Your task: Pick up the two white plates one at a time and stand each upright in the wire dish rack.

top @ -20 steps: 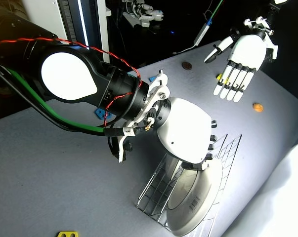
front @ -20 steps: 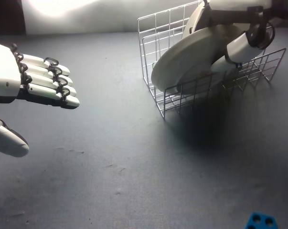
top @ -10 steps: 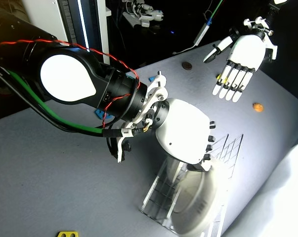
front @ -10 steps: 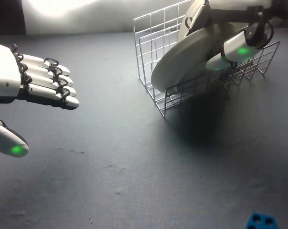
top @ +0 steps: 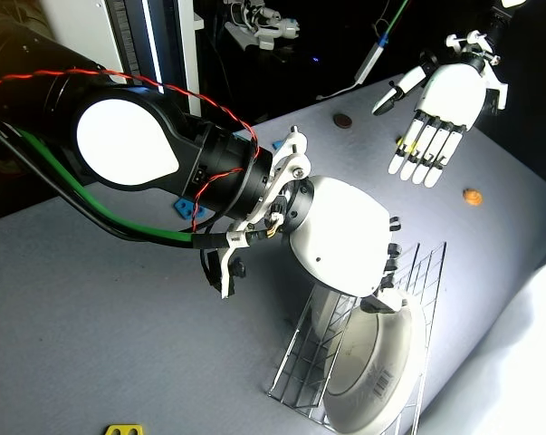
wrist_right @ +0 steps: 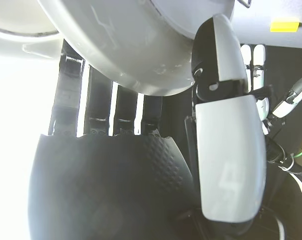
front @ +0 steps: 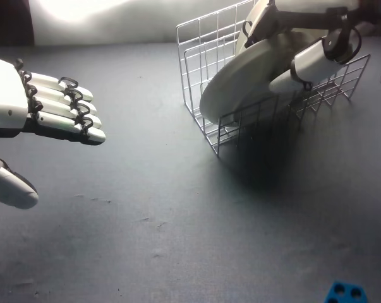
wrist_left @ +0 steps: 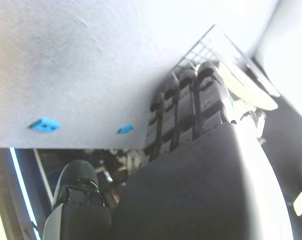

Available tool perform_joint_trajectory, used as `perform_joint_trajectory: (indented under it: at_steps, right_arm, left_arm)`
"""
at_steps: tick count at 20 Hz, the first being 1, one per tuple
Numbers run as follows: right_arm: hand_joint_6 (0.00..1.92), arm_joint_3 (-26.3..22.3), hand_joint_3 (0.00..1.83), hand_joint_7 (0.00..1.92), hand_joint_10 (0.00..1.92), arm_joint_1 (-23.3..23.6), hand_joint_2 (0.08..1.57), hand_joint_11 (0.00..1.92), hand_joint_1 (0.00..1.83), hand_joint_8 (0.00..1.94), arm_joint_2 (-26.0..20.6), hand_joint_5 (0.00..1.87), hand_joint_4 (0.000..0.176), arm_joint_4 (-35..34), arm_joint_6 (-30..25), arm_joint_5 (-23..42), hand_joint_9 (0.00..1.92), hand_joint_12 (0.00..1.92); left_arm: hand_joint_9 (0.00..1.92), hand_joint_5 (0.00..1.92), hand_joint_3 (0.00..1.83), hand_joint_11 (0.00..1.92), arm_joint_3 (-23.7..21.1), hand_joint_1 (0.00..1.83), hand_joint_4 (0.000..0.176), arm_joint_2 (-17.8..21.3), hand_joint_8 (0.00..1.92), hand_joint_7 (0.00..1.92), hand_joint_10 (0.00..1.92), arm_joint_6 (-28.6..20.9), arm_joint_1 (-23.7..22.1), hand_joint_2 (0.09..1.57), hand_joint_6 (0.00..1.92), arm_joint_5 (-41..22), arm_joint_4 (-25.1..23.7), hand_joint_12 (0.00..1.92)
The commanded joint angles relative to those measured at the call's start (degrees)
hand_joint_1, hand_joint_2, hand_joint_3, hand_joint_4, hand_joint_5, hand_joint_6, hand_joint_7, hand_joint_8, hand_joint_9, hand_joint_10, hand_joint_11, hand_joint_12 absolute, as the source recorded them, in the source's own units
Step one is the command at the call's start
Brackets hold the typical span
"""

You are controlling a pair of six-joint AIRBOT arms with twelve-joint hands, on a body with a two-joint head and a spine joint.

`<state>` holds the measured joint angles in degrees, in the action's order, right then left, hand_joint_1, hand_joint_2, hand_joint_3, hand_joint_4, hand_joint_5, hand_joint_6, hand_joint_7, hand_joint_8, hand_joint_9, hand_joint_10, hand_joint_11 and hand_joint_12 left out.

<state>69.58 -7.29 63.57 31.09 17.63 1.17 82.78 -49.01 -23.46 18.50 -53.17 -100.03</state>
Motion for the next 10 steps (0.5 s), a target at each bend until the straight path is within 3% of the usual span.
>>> perform_joint_trajectory:
  at_steps: [1,10]
  right_arm:
    - [0.00,0.2,0.00,0.80,0.01,1.0,1.06,0.25,1.03,0.01,-0.3,0.75,0.000,-0.2,0.2,5.6,0.76,1.15]
    - [0.01,-2.0,0.00,0.79,0.01,4.4,1.05,0.24,1.06,0.01,-2.3,0.74,0.000,-0.2,1.5,5.6,0.75,1.17]
  left_arm:
    - [0.07,0.10,0.00,0.00,0.0,0.00,0.000,0.7,0.01,0.11,0.01,0.1,-0.2,1.12,0.00,-0.5,3.7,0.00]
    - [0.08,0.12,0.00,0.00,-0.5,0.00,0.000,0.8,0.01,0.13,0.01,0.3,-0.2,1.13,0.01,-1.3,3.7,0.00]
